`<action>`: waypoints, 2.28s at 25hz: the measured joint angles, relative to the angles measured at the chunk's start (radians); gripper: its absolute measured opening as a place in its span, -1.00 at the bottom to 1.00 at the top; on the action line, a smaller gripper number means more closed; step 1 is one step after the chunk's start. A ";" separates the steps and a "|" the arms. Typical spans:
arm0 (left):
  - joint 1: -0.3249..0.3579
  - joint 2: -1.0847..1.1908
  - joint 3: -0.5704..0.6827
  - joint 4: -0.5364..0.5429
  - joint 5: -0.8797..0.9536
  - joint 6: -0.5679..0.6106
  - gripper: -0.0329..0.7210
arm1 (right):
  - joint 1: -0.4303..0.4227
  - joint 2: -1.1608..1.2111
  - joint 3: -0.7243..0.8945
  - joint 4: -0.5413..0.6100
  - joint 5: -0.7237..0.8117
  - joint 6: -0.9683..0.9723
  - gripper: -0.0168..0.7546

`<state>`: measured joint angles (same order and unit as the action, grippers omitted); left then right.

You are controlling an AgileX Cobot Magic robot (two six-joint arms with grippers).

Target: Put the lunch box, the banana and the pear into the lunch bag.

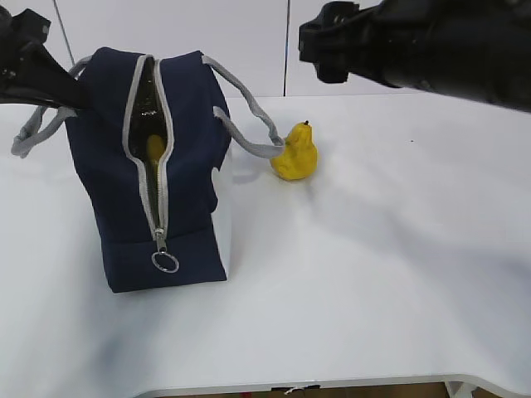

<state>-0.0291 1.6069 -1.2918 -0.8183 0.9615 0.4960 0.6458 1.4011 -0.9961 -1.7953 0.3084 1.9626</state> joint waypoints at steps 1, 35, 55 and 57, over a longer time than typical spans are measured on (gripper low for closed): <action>0.000 0.000 0.000 0.000 0.000 0.000 -0.95 | -0.037 -0.006 -0.008 0.000 -0.063 -0.007 0.50; 0.000 0.000 0.000 0.000 0.000 0.025 -0.95 | -0.488 0.530 -0.435 -0.036 -0.813 0.051 0.50; 0.000 0.000 0.000 0.000 0.000 0.034 -0.95 | -0.418 0.665 -0.486 -0.036 -0.651 -0.008 0.55; 0.000 0.000 0.000 0.000 0.000 0.035 -0.95 | -0.414 0.678 -0.488 -0.036 -0.626 -0.008 0.57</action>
<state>-0.0291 1.6069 -1.2918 -0.8180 0.9615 0.5314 0.2322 2.0786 -1.4846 -1.8309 -0.3176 1.9541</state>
